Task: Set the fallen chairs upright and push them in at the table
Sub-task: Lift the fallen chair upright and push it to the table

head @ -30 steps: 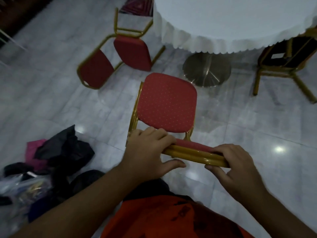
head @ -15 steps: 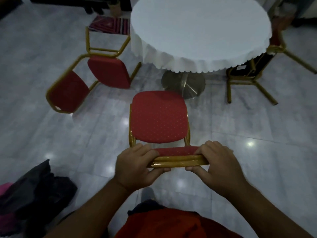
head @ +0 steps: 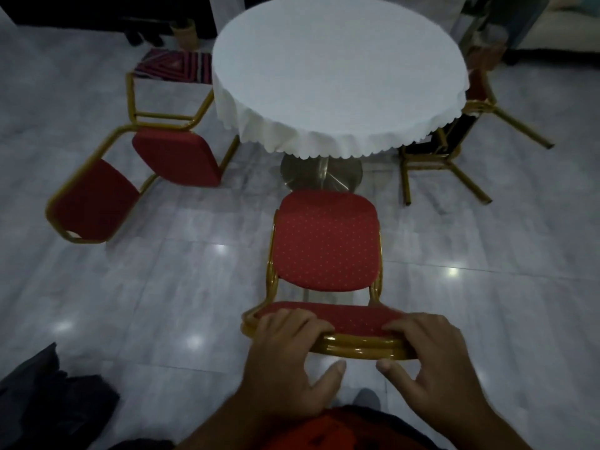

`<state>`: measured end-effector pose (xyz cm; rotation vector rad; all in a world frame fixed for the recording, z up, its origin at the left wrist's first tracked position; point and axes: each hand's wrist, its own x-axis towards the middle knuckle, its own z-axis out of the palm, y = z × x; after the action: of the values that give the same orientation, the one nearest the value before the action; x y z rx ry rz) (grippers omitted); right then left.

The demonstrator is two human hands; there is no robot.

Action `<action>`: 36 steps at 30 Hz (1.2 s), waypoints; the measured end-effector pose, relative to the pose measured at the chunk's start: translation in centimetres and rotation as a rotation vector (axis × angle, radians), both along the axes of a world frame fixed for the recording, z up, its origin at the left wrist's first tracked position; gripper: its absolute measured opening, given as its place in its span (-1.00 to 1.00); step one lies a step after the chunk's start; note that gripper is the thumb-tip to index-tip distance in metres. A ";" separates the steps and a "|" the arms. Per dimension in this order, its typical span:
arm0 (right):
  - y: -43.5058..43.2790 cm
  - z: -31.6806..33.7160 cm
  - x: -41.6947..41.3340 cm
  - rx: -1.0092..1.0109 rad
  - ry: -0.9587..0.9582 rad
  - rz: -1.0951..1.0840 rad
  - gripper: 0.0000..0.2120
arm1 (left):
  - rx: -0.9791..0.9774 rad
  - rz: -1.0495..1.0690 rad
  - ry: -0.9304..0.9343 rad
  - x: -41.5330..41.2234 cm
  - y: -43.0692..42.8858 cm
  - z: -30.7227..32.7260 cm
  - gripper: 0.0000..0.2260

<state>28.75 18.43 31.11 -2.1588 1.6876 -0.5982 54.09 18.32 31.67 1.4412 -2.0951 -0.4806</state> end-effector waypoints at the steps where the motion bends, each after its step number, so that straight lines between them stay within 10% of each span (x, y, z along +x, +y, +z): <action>1: -0.2 -0.1 -0.3 0.002 -0.004 -0.026 -0.60 | 0.026 0.005 -0.016 -0.5 -0.5 0.3 -0.72; 17: -11.3 -0.7 2.6 -0.048 0.029 -0.160 -0.62 | -0.034 0.350 -0.053 -2.8 -12.1 -1.2 -0.59; 36: -15.0 -0.9 3.3 -0.009 0.186 -0.173 -0.52 | -0.044 0.194 -0.173 -1.0 -16.2 -2.1 -0.68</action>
<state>32.06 3.47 30.25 -2.1471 1.9877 -0.4616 53.10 2.17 29.60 1.6917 -2.0538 -0.2408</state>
